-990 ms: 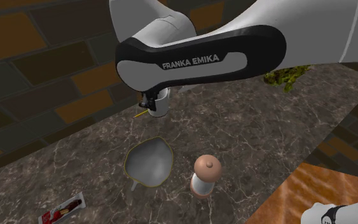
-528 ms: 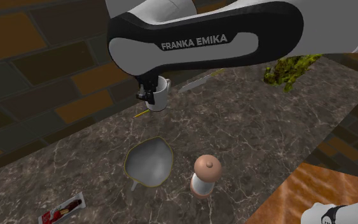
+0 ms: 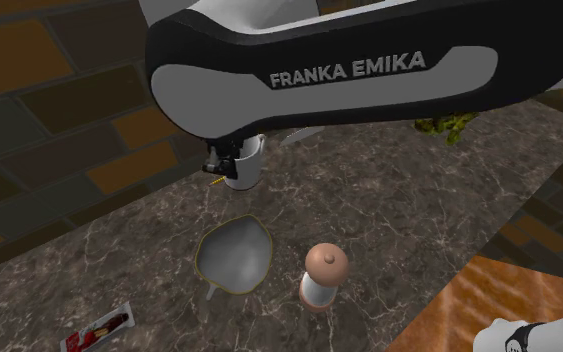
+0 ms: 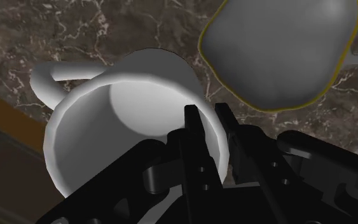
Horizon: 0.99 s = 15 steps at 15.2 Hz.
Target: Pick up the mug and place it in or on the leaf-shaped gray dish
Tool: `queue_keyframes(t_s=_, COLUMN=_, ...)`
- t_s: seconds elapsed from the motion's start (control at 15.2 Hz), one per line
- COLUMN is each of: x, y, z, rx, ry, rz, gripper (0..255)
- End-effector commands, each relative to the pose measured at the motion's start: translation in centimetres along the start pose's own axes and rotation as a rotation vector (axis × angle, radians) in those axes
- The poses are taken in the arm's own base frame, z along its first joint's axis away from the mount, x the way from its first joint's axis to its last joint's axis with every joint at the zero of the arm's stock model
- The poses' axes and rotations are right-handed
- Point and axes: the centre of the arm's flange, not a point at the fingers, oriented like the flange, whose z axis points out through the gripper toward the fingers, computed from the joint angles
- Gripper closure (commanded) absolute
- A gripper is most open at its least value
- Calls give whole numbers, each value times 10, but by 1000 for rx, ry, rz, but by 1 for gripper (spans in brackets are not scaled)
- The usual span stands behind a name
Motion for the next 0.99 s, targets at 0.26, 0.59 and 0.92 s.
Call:
queue_keyframes(t_s=0.26, x=-18, y=-78, z=-12, rx=0, ry=0, rz=1, gripper=255)
queue_keyframes(t_s=0.59, x=-29, y=-129, z=-16, rx=0, ry=0, rz=1, gripper=255)
queue_keyframes(t_s=0.92, x=-29, y=-131, z=10, rx=0, ry=0, rz=1, gripper=255)
